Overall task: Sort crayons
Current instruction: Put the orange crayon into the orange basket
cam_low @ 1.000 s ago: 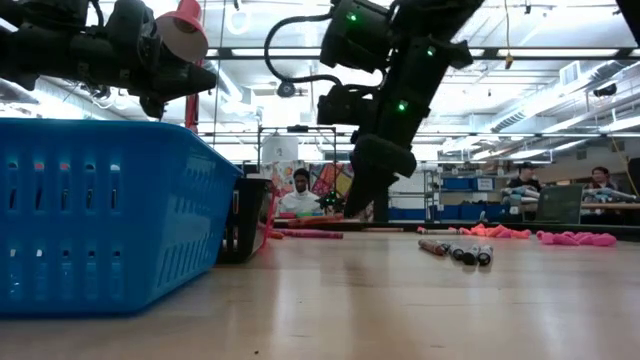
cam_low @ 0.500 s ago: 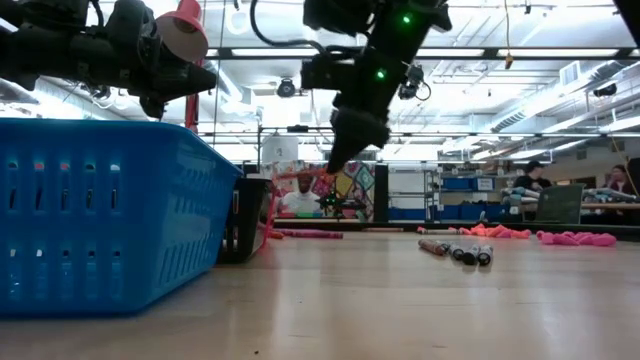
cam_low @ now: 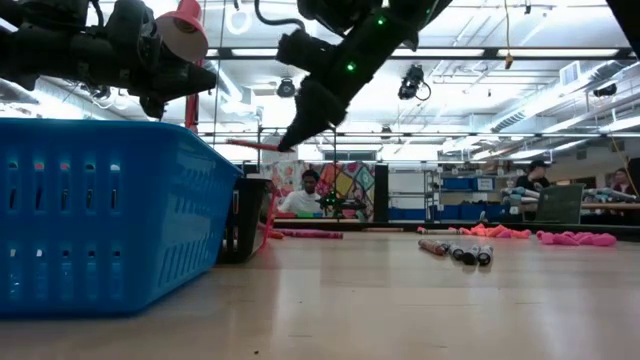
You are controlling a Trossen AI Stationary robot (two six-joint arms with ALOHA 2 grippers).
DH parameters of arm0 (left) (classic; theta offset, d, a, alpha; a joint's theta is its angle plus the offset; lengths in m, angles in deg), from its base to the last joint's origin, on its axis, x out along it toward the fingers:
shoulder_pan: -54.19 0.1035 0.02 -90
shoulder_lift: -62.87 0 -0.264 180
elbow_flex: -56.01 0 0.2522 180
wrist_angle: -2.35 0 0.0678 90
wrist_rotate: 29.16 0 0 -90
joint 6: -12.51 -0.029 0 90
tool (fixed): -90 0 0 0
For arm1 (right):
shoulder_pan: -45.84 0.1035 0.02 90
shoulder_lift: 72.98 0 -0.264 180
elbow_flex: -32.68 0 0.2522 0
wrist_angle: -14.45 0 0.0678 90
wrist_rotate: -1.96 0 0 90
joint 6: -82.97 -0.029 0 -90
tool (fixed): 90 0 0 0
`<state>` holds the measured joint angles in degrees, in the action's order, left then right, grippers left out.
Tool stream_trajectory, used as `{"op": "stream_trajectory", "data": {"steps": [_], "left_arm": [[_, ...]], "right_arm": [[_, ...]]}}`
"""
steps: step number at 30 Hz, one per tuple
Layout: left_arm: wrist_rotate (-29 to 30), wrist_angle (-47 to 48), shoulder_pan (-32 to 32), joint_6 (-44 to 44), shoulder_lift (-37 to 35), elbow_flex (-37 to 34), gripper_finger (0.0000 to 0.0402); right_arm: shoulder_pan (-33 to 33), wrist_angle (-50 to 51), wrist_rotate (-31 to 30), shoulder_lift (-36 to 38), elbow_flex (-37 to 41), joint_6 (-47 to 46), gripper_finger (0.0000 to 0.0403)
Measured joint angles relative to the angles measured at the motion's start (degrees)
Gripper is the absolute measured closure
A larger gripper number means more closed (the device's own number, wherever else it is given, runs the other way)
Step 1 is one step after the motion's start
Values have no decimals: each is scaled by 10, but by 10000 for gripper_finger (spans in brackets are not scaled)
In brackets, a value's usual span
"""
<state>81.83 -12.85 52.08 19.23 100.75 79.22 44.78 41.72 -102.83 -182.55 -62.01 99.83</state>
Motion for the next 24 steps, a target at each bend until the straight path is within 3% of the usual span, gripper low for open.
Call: {"op": "stream_trajectory", "data": {"steps": [10, 18, 24], "left_arm": [[0, -10, 0, 0, 0, 0, 331], [0, -28, 0, -14, -1, 0, 331], [0, -20, 0, -16, -1, 0, 331]], "right_arm": [[-21, -95, 71, -13, 0, 15, 373], [-33, -163, 76, -73, -15, 27, 372], [-49, -160, 100, -127, -60, 15, 372]]}}
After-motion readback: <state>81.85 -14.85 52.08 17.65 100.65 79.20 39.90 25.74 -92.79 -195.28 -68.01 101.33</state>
